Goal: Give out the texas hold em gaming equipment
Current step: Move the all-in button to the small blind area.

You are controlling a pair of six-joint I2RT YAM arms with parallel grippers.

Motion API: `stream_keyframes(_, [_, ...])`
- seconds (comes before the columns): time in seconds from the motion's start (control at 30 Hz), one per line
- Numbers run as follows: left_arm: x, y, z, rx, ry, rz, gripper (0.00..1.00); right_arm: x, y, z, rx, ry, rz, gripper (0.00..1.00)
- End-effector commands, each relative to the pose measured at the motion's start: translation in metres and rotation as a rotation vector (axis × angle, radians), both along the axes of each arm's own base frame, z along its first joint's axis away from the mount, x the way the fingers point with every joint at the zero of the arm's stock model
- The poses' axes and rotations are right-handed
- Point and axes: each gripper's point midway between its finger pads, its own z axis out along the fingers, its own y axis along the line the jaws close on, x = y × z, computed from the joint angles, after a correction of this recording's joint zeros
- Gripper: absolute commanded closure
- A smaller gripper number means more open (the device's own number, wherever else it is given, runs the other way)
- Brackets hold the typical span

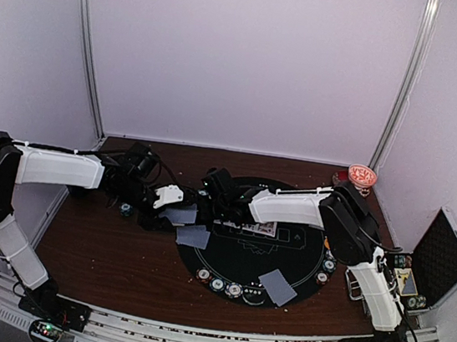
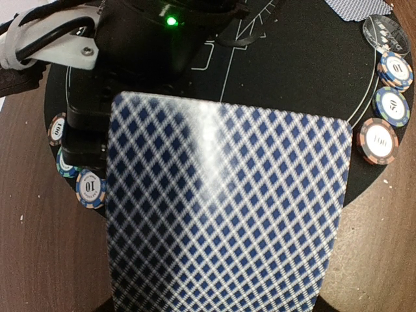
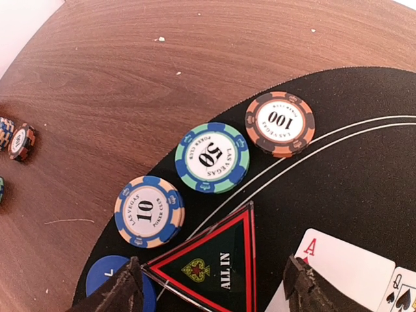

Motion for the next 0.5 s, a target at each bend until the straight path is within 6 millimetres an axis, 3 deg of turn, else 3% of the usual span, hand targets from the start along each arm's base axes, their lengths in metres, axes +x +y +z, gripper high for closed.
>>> stream_keyframes(0.0, [0.006, -0.006, 0.012, -0.035, -0.019, -0.010, 0.39, -0.003, -0.002, 0.020, 0.033, -0.023, -0.009, 0.23])
stream_keyframes(0.23, [0.005, -0.007, 0.012, -0.038, -0.016, -0.013, 0.39, -0.019, -0.010, 0.073, 0.149, -0.069, 0.019, 0.16])
stream_keyframes(0.47, [0.003, -0.008, 0.014, -0.046, -0.015, -0.023, 0.39, -0.046, -0.019, 0.105, 0.255, -0.072, 0.099, 0.14])
